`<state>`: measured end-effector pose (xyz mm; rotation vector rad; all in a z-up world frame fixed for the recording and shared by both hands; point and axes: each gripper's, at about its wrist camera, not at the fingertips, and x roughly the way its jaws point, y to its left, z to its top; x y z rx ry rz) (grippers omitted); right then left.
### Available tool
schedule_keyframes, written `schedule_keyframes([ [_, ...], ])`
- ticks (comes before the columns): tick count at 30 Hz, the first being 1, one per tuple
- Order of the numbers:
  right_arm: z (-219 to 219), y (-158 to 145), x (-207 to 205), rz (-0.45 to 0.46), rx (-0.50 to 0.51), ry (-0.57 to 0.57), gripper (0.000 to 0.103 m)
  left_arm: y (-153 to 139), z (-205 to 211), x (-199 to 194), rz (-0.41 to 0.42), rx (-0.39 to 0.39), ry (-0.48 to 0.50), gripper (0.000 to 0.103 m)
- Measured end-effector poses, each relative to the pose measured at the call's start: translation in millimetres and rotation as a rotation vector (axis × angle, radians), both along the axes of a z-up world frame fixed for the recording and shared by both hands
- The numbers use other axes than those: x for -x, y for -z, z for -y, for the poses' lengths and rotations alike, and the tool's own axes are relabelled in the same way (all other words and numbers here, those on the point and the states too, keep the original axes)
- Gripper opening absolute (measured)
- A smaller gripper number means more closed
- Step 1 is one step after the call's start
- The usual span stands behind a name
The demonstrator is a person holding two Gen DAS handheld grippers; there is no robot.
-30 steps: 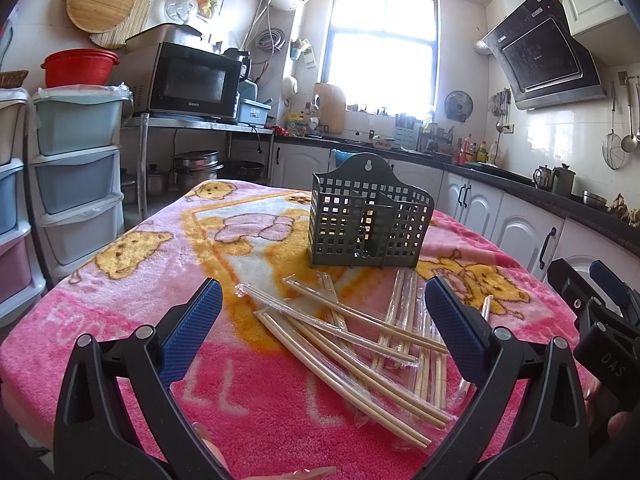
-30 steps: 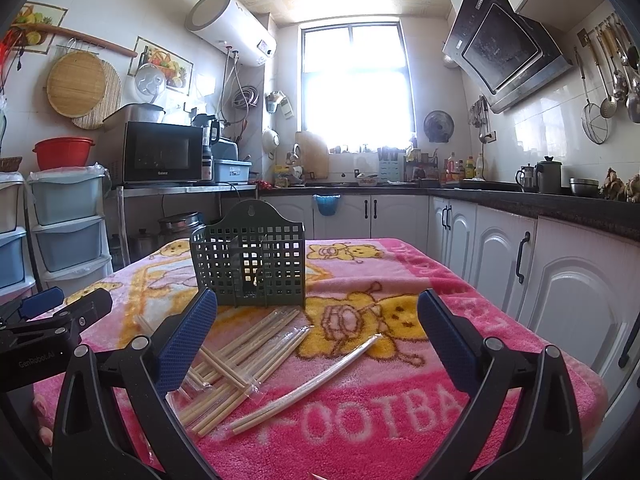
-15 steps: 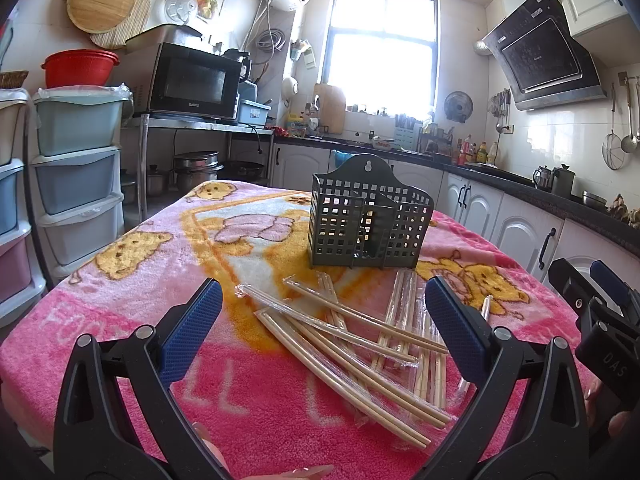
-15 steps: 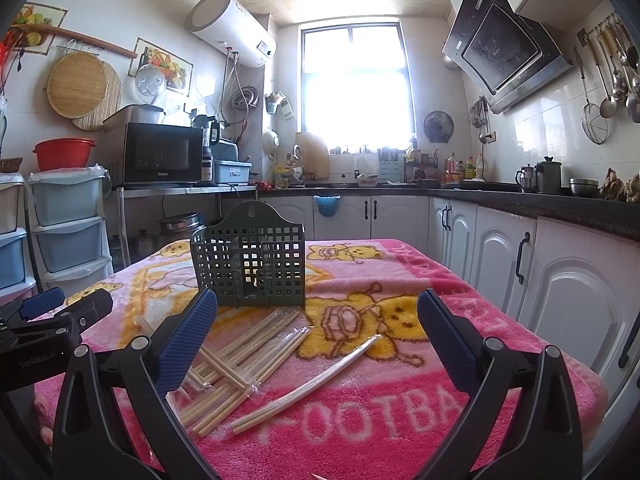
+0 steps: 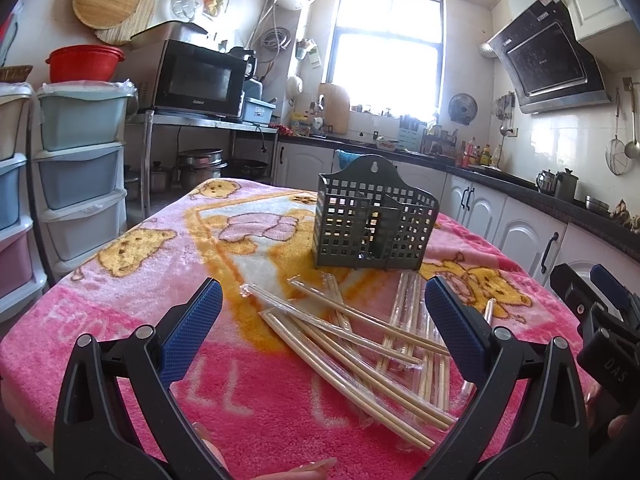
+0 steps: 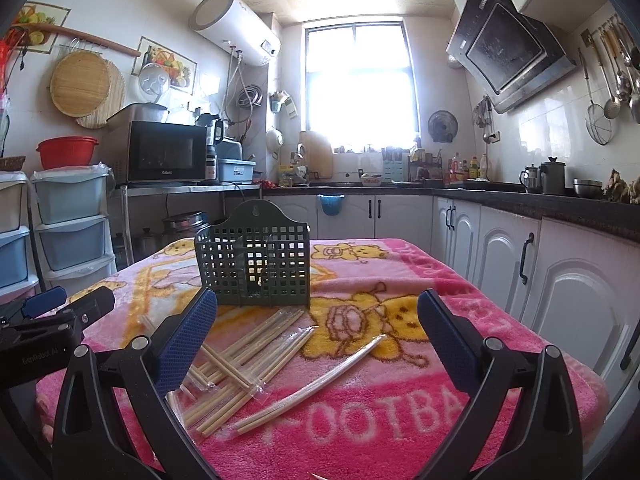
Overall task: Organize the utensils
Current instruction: 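Lower both open grippers toward the loose wooden chopsticks beside the basket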
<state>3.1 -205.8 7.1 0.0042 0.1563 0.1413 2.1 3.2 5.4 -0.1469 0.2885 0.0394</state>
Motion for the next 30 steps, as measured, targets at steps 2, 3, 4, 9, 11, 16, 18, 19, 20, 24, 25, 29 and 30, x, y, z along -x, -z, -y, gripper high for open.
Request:
schedule_keyframes([
  [2, -1, -1, -4, -0.007, -0.003, -0.019, 0.097, 3, -7, -2, -0.005, 0.009, -0.022, 0.094],
  [3, -2, -2, -6, -0.014, -0.002, -0.032, 0.097, 4, -10, -3, -0.007, 0.012, -0.032, 0.094],
  [4, -5, -1, -9, -0.017, 0.002, -0.043, 0.097, 4, -15, -4, -0.011, 0.018, -0.046, 0.094],
  [9, -15, -4, -22, -0.043, 0.032, -0.094, 0.097, 1, -37, -10, -0.033, 0.046, -0.096, 0.094],
  [11, -19, -6, -29, -0.064, 0.043, -0.115, 0.097, -1, -45, -14, -0.042, 0.045, -0.112, 0.094],
  [16, -26, -6, -47, -0.127, 0.061, -0.146, 0.097, -8, -59, -25, -0.066, 0.065, -0.077, 0.094],
  [18, -27, -6, -53, -0.152, 0.056, -0.158, 0.097, -10, -60, -31, -0.074, 0.066, -0.048, 0.094],
  [19, -27, -5, -57, -0.17, 0.061, -0.157, 0.097, -12, -61, -35, -0.081, 0.077, -0.037, 0.094],
  [20, -27, -5, -61, -0.186, 0.06, -0.161, 0.097, -12, -62, -39, -0.093, 0.085, -0.019, 0.094],
  [24, -25, -3, -81, -0.264, 0.066, -0.162, 0.097, -13, -61, -57, -0.159, 0.109, 0.023, 0.094],
  [25, -23, -2, -87, -0.283, 0.067, -0.158, 0.097, -12, -62, -62, -0.175, 0.109, 0.028, 0.094],
  [29, -18, 3, -110, -0.367, 0.074, -0.143, 0.097, -7, -61, -83, -0.247, 0.104, 0.054, 0.094],
  [30, -16, 5, -117, -0.393, 0.066, -0.14, 0.097, -5, -61, -86, -0.263, 0.099, 0.053, 0.094],
])
